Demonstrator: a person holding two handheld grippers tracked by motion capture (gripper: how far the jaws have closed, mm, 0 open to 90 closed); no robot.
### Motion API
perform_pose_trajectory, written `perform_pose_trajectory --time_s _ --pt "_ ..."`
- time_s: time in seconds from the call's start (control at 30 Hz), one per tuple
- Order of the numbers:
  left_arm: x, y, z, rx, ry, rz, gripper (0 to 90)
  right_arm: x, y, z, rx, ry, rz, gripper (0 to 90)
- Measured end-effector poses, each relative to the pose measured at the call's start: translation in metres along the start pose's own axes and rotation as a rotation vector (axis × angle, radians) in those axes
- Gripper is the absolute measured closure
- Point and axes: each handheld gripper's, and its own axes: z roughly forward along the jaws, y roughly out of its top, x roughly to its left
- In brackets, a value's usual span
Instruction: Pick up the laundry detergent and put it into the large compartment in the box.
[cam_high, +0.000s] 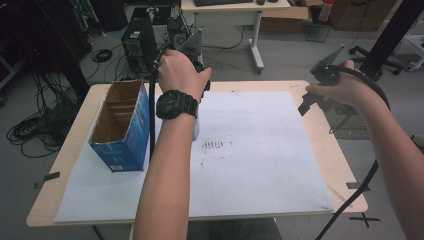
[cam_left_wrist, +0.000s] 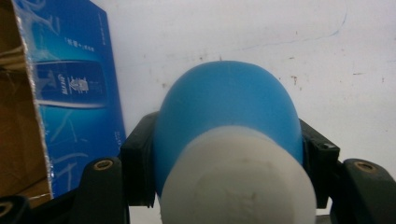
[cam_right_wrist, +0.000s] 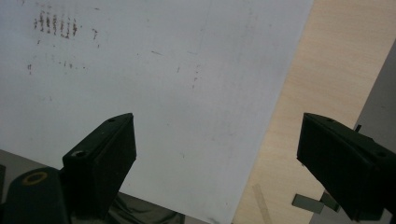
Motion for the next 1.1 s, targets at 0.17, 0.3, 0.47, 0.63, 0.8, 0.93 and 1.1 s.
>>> perform_pose_trajectory --time_s 0.17,0.3,0.47,0.63,0.8,0.93,1.1 --pt "0.002 0.002 -0.01 -0.013 -0.007 -0.004 37.6 -0.001 0.0 -0.001 0.0 0.0 -0.003 11.9" --pt "0.003 0.003 -0.018 -0.025 -0.008 -0.006 37.6 -0.001 0.0 -0.002 0.002 0.0 0.0 11.9" --pt "0.005 0.004 -0.029 -0.025 -0.003 -0.004 37.6 -0.001 0.001 -0.003 -0.001 0.002 -0.004 11.9" --pt "0.009 0.006 -0.04 -0.034 -0.009 -0.009 37.5 -0.001 0.002 -0.004 -0.004 0.008 -0.006 11.9" --pt "0.014 0.007 -0.048 -0.045 -0.012 -0.012 37.6 -0.002 0.001 -0.005 -0.001 0.008 -0.001 11.9" --pt "0.019 0.007 -0.053 -0.051 -0.015 -0.018 37.6 -0.003 0.001 -0.005 -0.001 0.009 0.0 11.9" --pt "0.028 0.006 -0.059 -0.046 -0.019 -0.027 37.6 -0.002 0.002 -0.004 0.001 0.007 -0.002 11.9"
